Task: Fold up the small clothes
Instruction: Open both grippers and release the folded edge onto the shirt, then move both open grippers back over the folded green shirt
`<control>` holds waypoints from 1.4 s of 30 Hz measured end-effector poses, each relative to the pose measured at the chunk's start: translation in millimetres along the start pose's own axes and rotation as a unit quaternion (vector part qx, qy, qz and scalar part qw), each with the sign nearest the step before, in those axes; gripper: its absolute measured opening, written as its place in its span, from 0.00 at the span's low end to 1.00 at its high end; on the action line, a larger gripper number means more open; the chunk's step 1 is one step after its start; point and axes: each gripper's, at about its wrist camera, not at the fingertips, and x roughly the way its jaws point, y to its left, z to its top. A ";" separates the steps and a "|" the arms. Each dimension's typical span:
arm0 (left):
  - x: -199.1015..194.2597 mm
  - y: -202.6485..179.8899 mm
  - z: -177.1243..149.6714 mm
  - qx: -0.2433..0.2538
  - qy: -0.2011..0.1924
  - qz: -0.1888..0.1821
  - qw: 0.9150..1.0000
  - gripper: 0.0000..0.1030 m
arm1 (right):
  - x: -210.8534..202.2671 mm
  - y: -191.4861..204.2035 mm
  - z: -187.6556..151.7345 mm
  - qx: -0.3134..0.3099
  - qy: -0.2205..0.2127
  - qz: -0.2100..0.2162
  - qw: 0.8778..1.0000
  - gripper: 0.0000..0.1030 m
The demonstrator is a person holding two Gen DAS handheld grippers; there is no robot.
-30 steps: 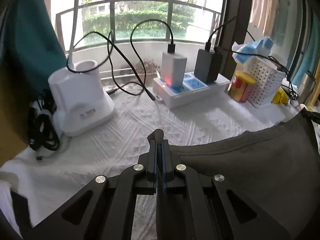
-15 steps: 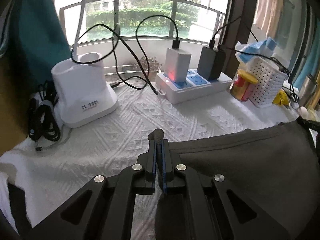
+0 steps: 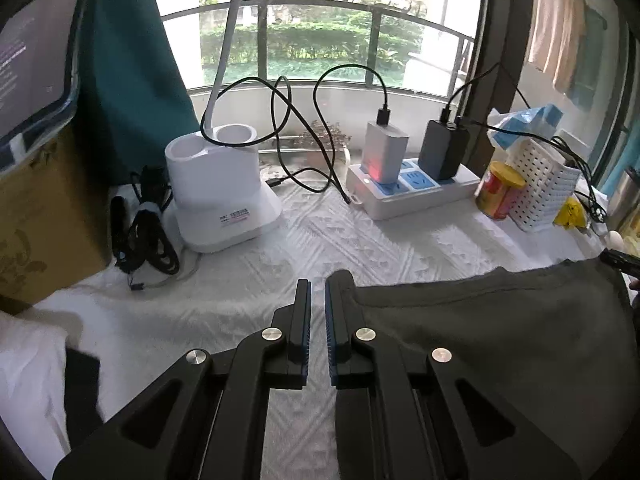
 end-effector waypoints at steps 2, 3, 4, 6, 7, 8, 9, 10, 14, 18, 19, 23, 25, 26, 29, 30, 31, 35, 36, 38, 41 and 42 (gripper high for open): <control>-6.8 -4.3 -3.9 0.002 0.002 -0.001 1.000 0.07 | -2.1 2.2 0.2 -0.001 -0.001 0.001 1.000 0.70; -11.3 -7.2 -6.8 0.002 0.002 -0.002 1.000 0.07 | -4.5 3.5 -0.1 -0.003 -0.003 0.002 1.000 0.70; -16.2 -11.1 -10.0 0.002 0.002 -0.003 1.000 0.08 | -6.1 4.1 0.5 -0.004 -0.005 0.002 1.000 0.70; -25.1 -17.4 -16.1 0.003 0.001 -0.007 1.000 0.08 | -11.9 6.9 -0.4 -0.005 -0.009 0.004 1.000 0.70; -29.7 -21.0 -18.7 0.002 -0.002 -0.010 1.000 0.13 | -14.7 7.7 -0.7 -0.004 -0.010 0.006 1.000 0.70; -35.3 -25.7 -22.4 0.003 -0.005 -0.012 1.000 0.32 | -18.0 8.3 -2.1 -0.004 -0.011 0.007 1.000 0.71; -39.0 -29.8 -25.2 0.007 -0.006 -0.014 1.000 0.48 | -22.3 10.6 -2.7 -0.004 -0.013 0.007 1.000 0.72; -42.5 -34.1 -28.3 0.012 -0.006 -0.013 1.000 0.73 | -27.5 11.8 -5.1 -0.004 -0.016 0.007 1.000 0.76; -55.4 -50.6 -42.2 0.024 -0.003 -0.029 0.999 0.76 | -44.0 16.2 -11.2 -0.005 -0.027 0.008 1.000 0.89; -69.1 -60.5 -54.2 0.023 -0.005 -0.043 0.999 0.76 | -59.8 23.9 -21.3 -0.009 -0.030 0.005 1.000 0.89; -72.5 -62.3 -57.2 0.022 -0.006 -0.047 0.999 0.76 | -64.0 25.6 -24.1 -0.010 -0.031 0.004 0.999 0.89; -84.7 -69.5 -68.7 0.031 -0.008 -0.058 0.998 0.76 | -80.4 29.7 -35.2 -0.012 -0.035 0.002 0.999 0.89; -90.3 -70.3 -73.7 0.033 -0.011 -0.058 0.998 0.76 | -88.4 31.6 -41.8 -0.014 -0.035 0.000 0.999 0.89; -92.5 -70.3 -75.6 0.031 -0.012 -0.059 0.998 0.76 | -91.4 33.0 -44.8 -0.014 -0.035 0.000 0.999 0.89; -100.5 -69.2 -82.9 0.023 -0.014 -0.067 0.997 0.76 | -103.2 36.6 -56.3 -0.012 -0.036 -0.003 0.999 0.89; -103.1 -69.5 -85.7 0.023 -0.016 -0.070 0.997 0.76 | -106.4 36.8 -59.9 -0.011 -0.036 -0.003 0.999 0.89; -104.8 -69.6 -88.0 0.022 -0.016 -0.070 0.997 0.76 | -110.1 37.4 -64.3 -0.010 -0.036 -0.005 0.999 0.89; -113.4 -71.1 -101.2 0.018 -0.016 -0.079 0.997 0.76 | -122.0 39.4 -80.4 -0.007 -0.033 -0.012 0.999 0.89; -114.8 -71.7 -104.1 0.018 -0.015 -0.081 0.996 0.76 | -125.9 38.6 -84.7 -0.006 -0.033 -0.013 0.999 0.89; -118.4 -73.4 -111.2 0.018 -0.011 -0.084 0.996 0.76 | -132.3 39.2 -92.8 -0.004 -0.034 -0.014 0.999 0.89; -121.7 -79.9 -123.0 0.021 0.000 -0.098 0.995 0.76 | -140.7 40.1 -105.3 0.003 -0.037 -0.013 0.999 0.91; -122.5 -82.2 -126.0 0.023 0.002 -0.100 0.995 0.76 | -143.4 40.4 -111.2 0.008 -0.036 -0.011 0.999 0.91</control>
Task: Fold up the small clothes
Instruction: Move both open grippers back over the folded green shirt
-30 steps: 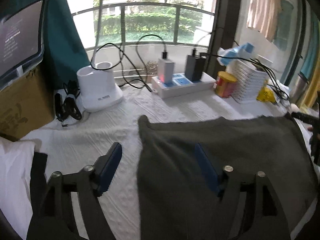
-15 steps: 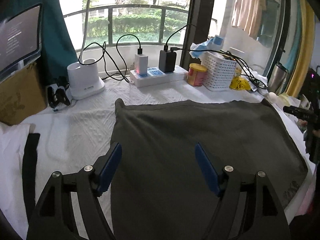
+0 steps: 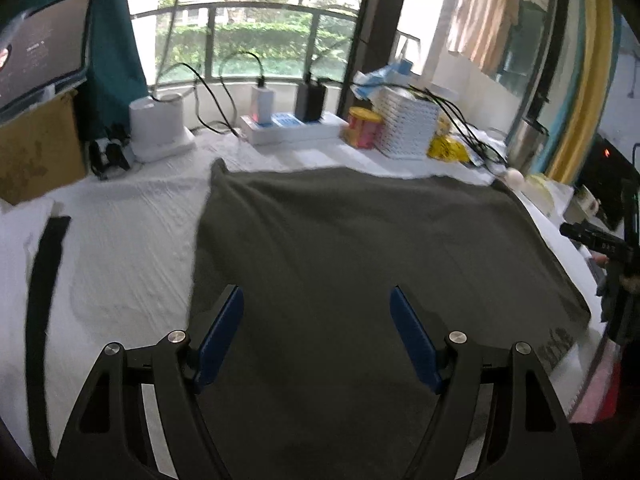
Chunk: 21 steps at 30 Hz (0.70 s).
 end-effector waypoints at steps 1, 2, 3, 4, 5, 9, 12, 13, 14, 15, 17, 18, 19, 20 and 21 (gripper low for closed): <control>-0.4 -3.9 -4.5 0.000 0.003 -0.005 1.000 0.76 | -0.6 0.7 -3.5 0.001 0.001 0.001 1.000 0.91; 0.0 -6.9 -8.6 0.000 0.007 -0.012 1.000 0.76 | -2.8 1.3 -9.0 0.003 0.003 0.002 1.000 0.91; 0.4 -9.9 -12.4 -0.002 0.011 -0.017 1.000 0.76 | -4.6 1.9 -14.2 0.004 0.006 0.003 1.000 0.91; 1.1 -14.2 -17.1 -0.001 0.015 -0.022 1.000 0.76 | -6.2 2.0 -18.6 0.005 0.009 0.004 1.000 0.91; 1.7 -19.1 -21.8 0.003 0.018 -0.027 0.999 0.76 | -8.6 2.2 -24.7 0.003 0.012 0.006 1.000 0.91; 3.1 -36.5 -38.3 0.017 0.032 -0.037 0.999 0.76 | -12.8 3.6 -44.2 -0.005 0.025 0.002 1.000 0.91; 6.1 -46.8 -53.4 0.038 0.050 -0.032 0.998 0.76 | -16.4 -1.1 -59.8 -0.002 0.034 -0.002 0.999 0.91; 7.4 -47.8 -59.0 0.040 0.058 -0.031 0.997 0.76 | -18.0 -3.1 -64.4 0.001 0.036 -0.004 0.999 0.91; 8.9 -47.6 -63.8 0.040 0.066 -0.030 0.997 0.76 | -19.6 -5.6 -69.9 0.004 0.038 -0.007 0.999 0.92; 9.4 -47.6 -68.1 0.043 0.071 -0.028 0.996 0.76 | -21.1 -7.0 -73.7 0.006 0.039 -0.009 0.999 0.91; 5.9 -49.5 -74.5 0.058 0.071 -0.022 0.996 0.76 | -24.8 -12.2 -83.4 0.011 0.044 -0.017 0.999 0.91; 2.9 -49.9 -76.4 0.063 0.073 -0.021 0.995 0.76 | -27.7 -15.0 -88.2 0.012 0.049 -0.024 0.998 0.91; -0.9 -48.7 -76.5 0.061 0.071 -0.019 0.995 0.76 | -31.4 -17.2 -91.5 0.014 0.051 -0.030 0.998 0.92; -8.5 -44.6 -75.6 0.053 0.061 -0.018 0.997 0.76 | -37.3 -20.9 -96.2 0.019 0.050 -0.035 0.998 0.92; -13.8 -40.9 -75.0 0.047 0.053 -0.016 0.997 0.76 | -43.7 -25.7 -100.9 0.026 0.049 -0.040 0.998 0.92</control>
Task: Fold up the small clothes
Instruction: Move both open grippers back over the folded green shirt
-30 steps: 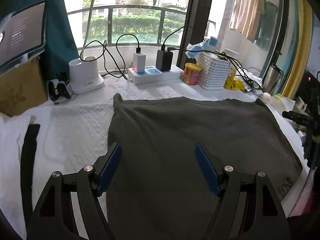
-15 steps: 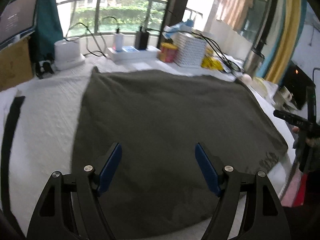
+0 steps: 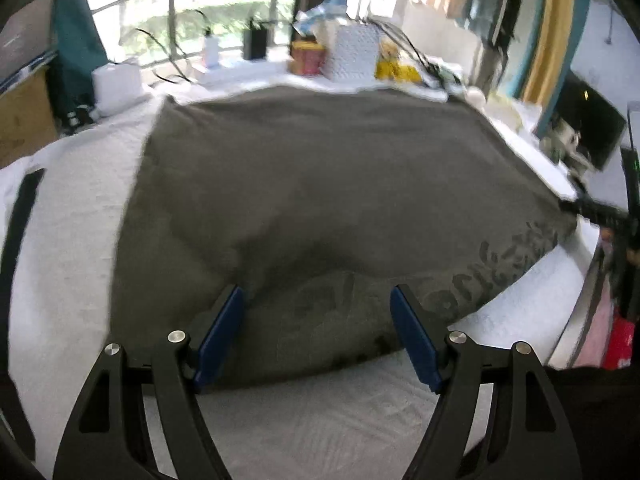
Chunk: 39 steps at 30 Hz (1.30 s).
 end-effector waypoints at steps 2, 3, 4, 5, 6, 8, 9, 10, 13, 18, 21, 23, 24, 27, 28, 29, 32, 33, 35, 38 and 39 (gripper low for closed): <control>-11.4 9.9 0.6 -0.013 -0.017 0.011 1.000 0.76 | -10.5 -8.9 -8.7 0.012 -0.003 -0.007 1.000 0.92; -14.4 14.2 1.0 -0.018 -0.023 0.015 0.999 0.76 | -15.8 -12.7 -12.4 0.019 -0.004 -0.008 1.000 0.92; -17.6 19.8 1.4 -0.026 -0.029 0.019 0.999 0.76 | -20.4 -15.5 -15.1 0.025 -0.003 -0.005 1.000 0.92; -19.0 23.0 2.1 -0.031 -0.033 0.021 0.999 0.76 | -23.8 -16.9 -17.5 0.029 -0.002 -0.002 1.000 0.92; -20.2 27.2 2.8 -0.038 -0.037 0.024 0.998 0.76 | -26.5 -16.6 -20.0 0.031 0.000 0.001 1.000 0.92; -22.8 34.2 4.2 -0.051 -0.046 0.026 0.997 0.76 | -27.2 -11.3 -23.8 0.035 0.009 0.012 0.999 0.92; -24.2 36.0 5.0 -0.054 -0.051 0.026 0.997 0.76 | -26.5 -6.8 -26.5 0.036 0.015 0.020 0.999 0.92; -26.0 37.8 5.7 -0.057 -0.055 0.026 0.997 0.76 | -25.0 -1.6 -28.9 0.036 0.019 0.028 0.999 0.92; -31.5 44.6 8.8 -0.063 -0.069 0.028 0.995 0.76 | -20.6 8.1 -32.1 0.037 0.027 0.042 0.998 0.92; -31.7 56.3 12.5 -0.070 -0.075 0.036 0.994 0.76 | -12.2 5.0 -30.8 0.073 0.042 0.063 0.994 0.92; -30.4 65.1 14.9 -0.077 -0.076 0.043 0.993 0.76 | -7.1 12.1 -28.5 0.067 0.044 0.074 0.994 0.92; -29.5 71.5 15.5 -0.083 -0.075 0.049 0.992 0.76 | -1.4 15.0 -22.5 0.069 0.041 0.077 0.994 0.92; -28.5 75.0 15.9 -0.087 -0.073 0.052 0.992 0.76 | 0.7 15.3 -19.6 0.074 0.040 0.079 0.993 0.92; -25.6 82.3 14.8 -0.096 -0.068 0.058 0.991 0.76 | 9.0 15.7 -8.7 0.100 0.038 0.107 0.988 0.93; -24.4 84.1 14.2 -0.099 -0.066 0.060 0.991 0.76 | 11.9 16.6 -5.4 0.108 0.037 0.113 0.987 0.93; -23.0 86.2 14.0 -0.102 -0.063 0.062 0.991 0.76 | 15.4 18.7 -1.5 0.110 0.033 0.118 0.986 0.94; -21.7 90.0 14.1 -0.106 -0.063 0.068 0.990 0.76 | 26.5 25.4 8.6 0.106 0.017 0.119 0.987 0.94; -20.6 91.0 14.6 -0.106 -0.059 0.071 0.990 0.76 | 30.2 27.5 12.1 0.104 0.011 0.117 0.988 0.94; -17.7 93.4 16.0 -0.107 -0.051 0.077 0.990 0.76 | 36.7 31.0 18.9 0.100 0.001 0.115 0.988 0.94; -15.1 96.0 19.9 -0.111 -0.047 0.088 0.989 0.76 | 46.6 35.6 30.2 0.086 -0.009 0.131 0.988 0.94; -13.8 96.8 21.1 -0.113 -0.046 0.090 0.988 0.76 | 49.4 36.8 33.5 0.081 -0.011 0.138 0.987 0.94</control>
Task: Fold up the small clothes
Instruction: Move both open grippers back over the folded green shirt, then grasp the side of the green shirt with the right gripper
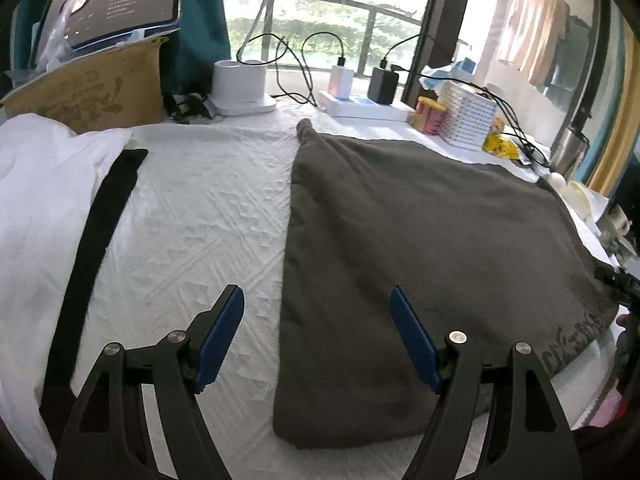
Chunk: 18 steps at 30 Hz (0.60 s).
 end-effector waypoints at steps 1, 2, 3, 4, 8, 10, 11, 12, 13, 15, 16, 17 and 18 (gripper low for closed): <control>1.8 0.0 1.6 -0.001 0.001 0.003 1.000 0.76 | 4.6 1.1 4.4 -0.003 -0.001 0.009 1.000 0.94; 4.8 -1.2 4.1 -0.001 0.003 0.006 1.000 0.76 | 9.1 1.6 9.3 -0.004 0.000 0.016 1.000 0.93; 6.8 -1.9 5.5 0.000 0.004 0.008 1.000 0.76 | 12.2 2.2 13.4 -0.006 0.002 0.020 1.000 0.93; 9.2 -3.6 7.3 0.001 0.006 0.009 1.000 0.76 | 16.5 2.7 18.2 -0.007 0.005 0.025 1.000 0.92; 19.3 -11.8 16.4 0.005 0.013 0.012 1.000 0.76 | 33.4 6.2 37.5 -0.024 0.014 0.022 0.999 0.80; 24.2 -17.4 21.8 0.010 0.015 0.012 1.000 0.76 | 42.6 8.9 45.6 -0.038 0.020 0.017 0.999 0.77; 26.0 -20.3 23.4 0.012 0.015 0.011 1.000 0.76 | 46.3 10.6 49.6 -0.046 0.021 0.015 0.999 0.76; 27.6 -22.5 25.2 0.015 0.017 0.010 1.000 0.76 | 49.2 10.9 52.5 -0.051 0.021 0.011 0.998 0.75; 29.1 -24.8 26.9 0.017 0.018 0.010 1.000 0.76 | 50.8 10.2 54.2 -0.054 0.020 0.009 0.998 0.74; 32.4 -29.3 30.8 0.022 0.020 0.011 0.999 0.76 | 53.4 7.6 56.5 -0.057 0.013 0.007 0.998 0.69; 33.8 -30.4 32.2 0.024 0.021 0.011 0.999 0.76 | 53.9 5.3 57.1 -0.055 0.010 0.005 0.998 0.64; 35.7 -31.6 34.1 0.024 0.023 0.013 0.999 0.76 | 54.1 2.5 58.0 -0.050 0.008 -0.001 0.999 0.51; 37.0 -32.7 35.7 0.024 0.024 0.013 0.999 0.76 | 54.1 -2.0 58.7 -0.040 0.005 -0.009 0.999 0.42</control>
